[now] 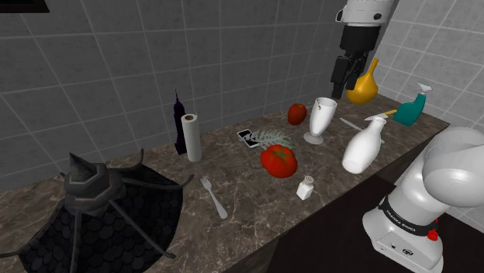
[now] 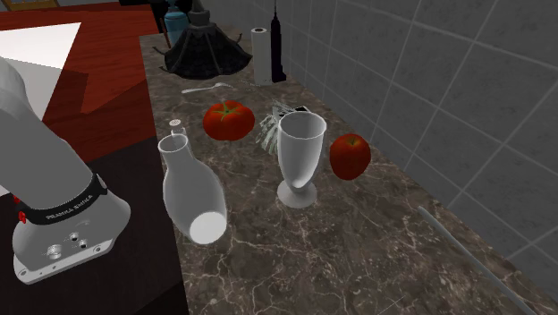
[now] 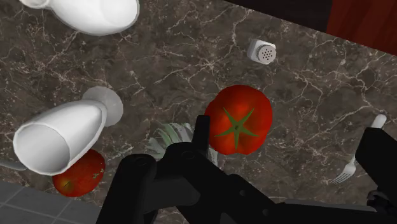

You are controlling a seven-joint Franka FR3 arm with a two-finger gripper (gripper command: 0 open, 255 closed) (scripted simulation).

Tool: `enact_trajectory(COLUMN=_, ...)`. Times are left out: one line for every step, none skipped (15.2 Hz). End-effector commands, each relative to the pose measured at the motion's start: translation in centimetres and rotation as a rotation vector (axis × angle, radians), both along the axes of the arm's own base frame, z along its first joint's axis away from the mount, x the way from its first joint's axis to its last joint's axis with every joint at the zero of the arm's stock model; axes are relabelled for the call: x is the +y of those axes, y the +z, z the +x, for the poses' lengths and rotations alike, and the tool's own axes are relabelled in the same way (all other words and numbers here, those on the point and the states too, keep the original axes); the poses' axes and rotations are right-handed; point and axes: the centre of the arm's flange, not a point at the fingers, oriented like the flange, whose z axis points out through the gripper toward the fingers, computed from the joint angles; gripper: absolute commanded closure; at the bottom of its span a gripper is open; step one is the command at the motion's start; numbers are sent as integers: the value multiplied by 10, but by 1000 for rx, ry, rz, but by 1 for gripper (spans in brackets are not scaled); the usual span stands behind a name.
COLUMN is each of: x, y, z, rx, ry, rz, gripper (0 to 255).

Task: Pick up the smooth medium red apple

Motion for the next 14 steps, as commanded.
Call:
enact_trajectory(x=0, y=0, z=0, rx=0, ry=0, rz=0, gripper=0)
enact_trajectory(x=-8, y=-7, z=7, rx=-6, ry=-6, rz=-2, gripper=0)
enact_trajectory(x=-16, y=-14, z=14, rx=-11, ry=-12, rz=-4, gripper=0)
enact_trajectory(x=-24, y=-20, z=21, rx=-17, ry=-18, rz=-5, gripper=0)
enact_trajectory(x=-32, y=-27, z=28, rx=-22, ry=-24, rz=-7, gripper=0)
enact_trajectory(x=-40, y=-34, z=34, rx=-28, ry=-29, rz=-9, gripper=0)
enact_trajectory(x=-48, y=-40, z=41, rx=-34, ry=-35, rz=-11, gripper=0)
enact_trajectory(x=-56, y=-47, z=48, rx=-39, ry=-41, rz=-13, gripper=0)
enact_trajectory(x=-65, y=-53, z=55, rx=-45, ry=-47, rz=-15, gripper=0)
enact_trajectory(x=-73, y=-60, z=62, rx=-50, ry=-53, rz=-16, gripper=0)
enact_trajectory(x=-81, y=-66, z=68, rx=-56, ry=-59, rz=-18, gripper=0)
enact_trajectory(x=-90, y=-72, z=75, rx=-62, ry=-65, rz=-20, gripper=0)
enact_trajectory(x=-98, y=-78, z=82, rx=-67, ry=-71, rz=-22, gripper=0)
enact_trajectory(x=-107, y=-85, z=89, rx=-73, ry=-77, rz=-24, gripper=0)
